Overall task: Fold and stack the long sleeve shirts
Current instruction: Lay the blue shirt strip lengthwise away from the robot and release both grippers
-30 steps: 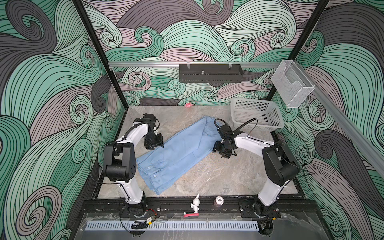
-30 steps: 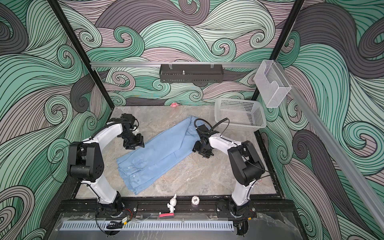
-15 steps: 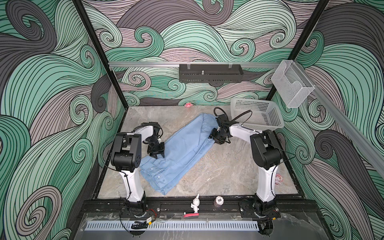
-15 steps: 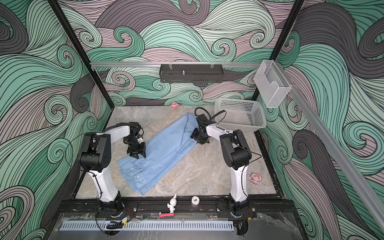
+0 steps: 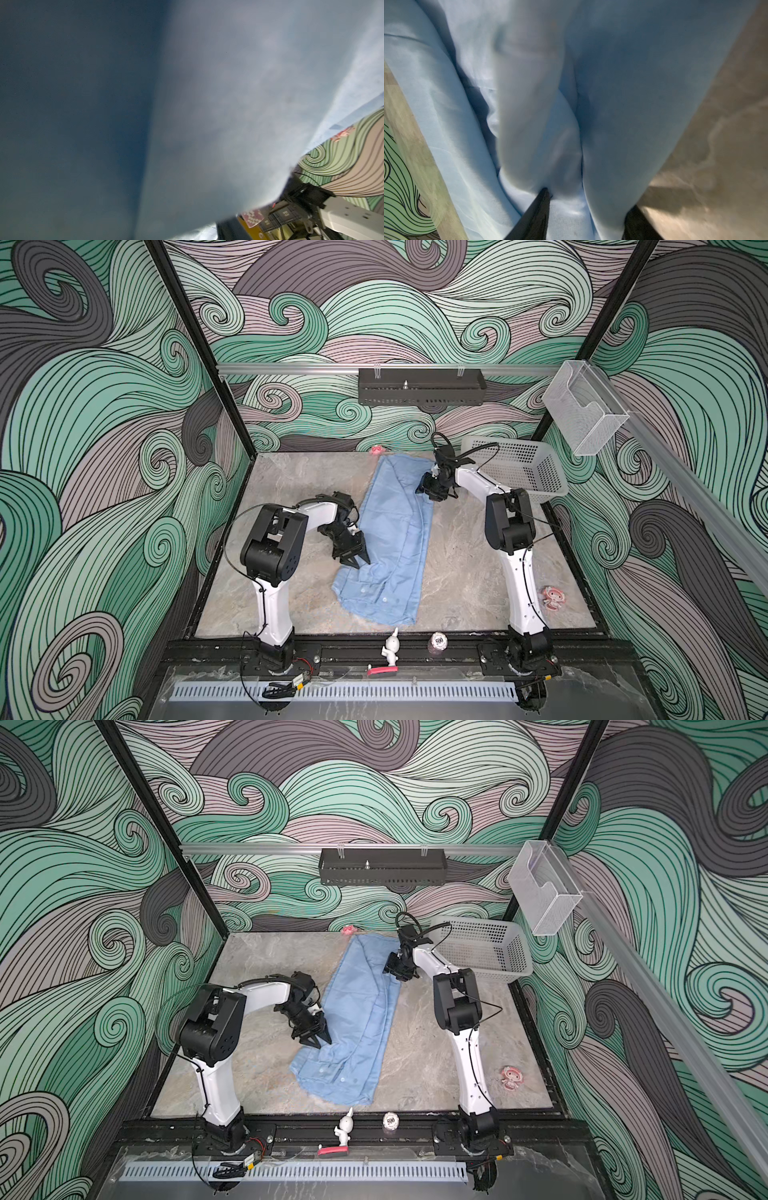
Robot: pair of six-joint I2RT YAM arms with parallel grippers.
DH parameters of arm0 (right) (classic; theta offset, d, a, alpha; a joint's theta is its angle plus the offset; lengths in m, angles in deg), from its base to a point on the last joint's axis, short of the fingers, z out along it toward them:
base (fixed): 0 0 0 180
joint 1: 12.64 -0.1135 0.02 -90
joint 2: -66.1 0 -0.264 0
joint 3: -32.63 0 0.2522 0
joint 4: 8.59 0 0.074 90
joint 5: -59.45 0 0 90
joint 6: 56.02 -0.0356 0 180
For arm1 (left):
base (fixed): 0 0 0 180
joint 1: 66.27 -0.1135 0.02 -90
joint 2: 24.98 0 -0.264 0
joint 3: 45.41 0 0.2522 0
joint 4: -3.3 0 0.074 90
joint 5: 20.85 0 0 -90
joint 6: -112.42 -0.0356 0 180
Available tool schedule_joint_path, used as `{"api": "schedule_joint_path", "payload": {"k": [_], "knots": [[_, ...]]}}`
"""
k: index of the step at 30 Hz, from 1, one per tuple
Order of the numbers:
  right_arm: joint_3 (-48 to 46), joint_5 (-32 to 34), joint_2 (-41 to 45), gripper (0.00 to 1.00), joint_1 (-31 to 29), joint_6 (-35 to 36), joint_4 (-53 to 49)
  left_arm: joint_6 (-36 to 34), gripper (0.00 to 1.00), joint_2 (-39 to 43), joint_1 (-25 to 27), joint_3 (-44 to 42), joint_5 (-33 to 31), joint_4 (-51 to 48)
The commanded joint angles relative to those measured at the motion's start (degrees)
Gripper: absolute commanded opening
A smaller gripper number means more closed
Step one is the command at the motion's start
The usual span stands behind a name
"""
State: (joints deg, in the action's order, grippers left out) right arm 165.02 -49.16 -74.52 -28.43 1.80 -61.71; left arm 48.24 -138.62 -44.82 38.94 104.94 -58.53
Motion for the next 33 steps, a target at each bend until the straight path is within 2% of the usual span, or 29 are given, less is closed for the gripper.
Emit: {"api": "schedule_joint_path", "payload": {"k": [1, 7, 10, 16, 19, 23, 28, 33], "knots": [[5.41, -1.43, -3.03, 0.52, 0.62, 2.88, -5.98, 6.12, 0.42, -4.35, 2.29, 2.19, 1.76, 9.42], [16.64, -2.65, -8.46, 0.53, 2.12, 4.39, -9.72, 10.2, 0.42, -3.87, 4.5, 3.67, 3.73, 12.43], [19.74, -3.27, -8.67, 0.55, 2.62, 4.9, -11.61, 11.1, 0.43, -0.74, 4.84, 2.9, 3.88, 12.57], [9.38, 3.25, 5.23, 0.64, 2.98, 4.36, -11.76, 8.71, 0.56, 13.18, 4.05, 2.26, -1.63, 5.54], [-0.66, 5.47, 15.52, 0.67, 2.63, 3.16, -10.97, 7.64, 0.62, 21.12, 3.86, 1.17, -5.48, 2.21], [-20.78, 6.52, 31.46, 0.69, 2.13, 0.0, -6.61, 6.78, 0.64, 30.23, 3.36, -4.39, -10.16, -1.21], [-47.6, 4.8, 50.81, 0.71, 0.38, -4.58, 0.9, 7.59, 0.66, 38.62, 2.54, -16.8, -8.23, 3.67], [-69.71, 3.57, 66.85, 0.71, -5.2, -9.54, 6.07, 10.67, 0.66, 45.66, 2.63, -29.05, -5.73, 12.18]]}}
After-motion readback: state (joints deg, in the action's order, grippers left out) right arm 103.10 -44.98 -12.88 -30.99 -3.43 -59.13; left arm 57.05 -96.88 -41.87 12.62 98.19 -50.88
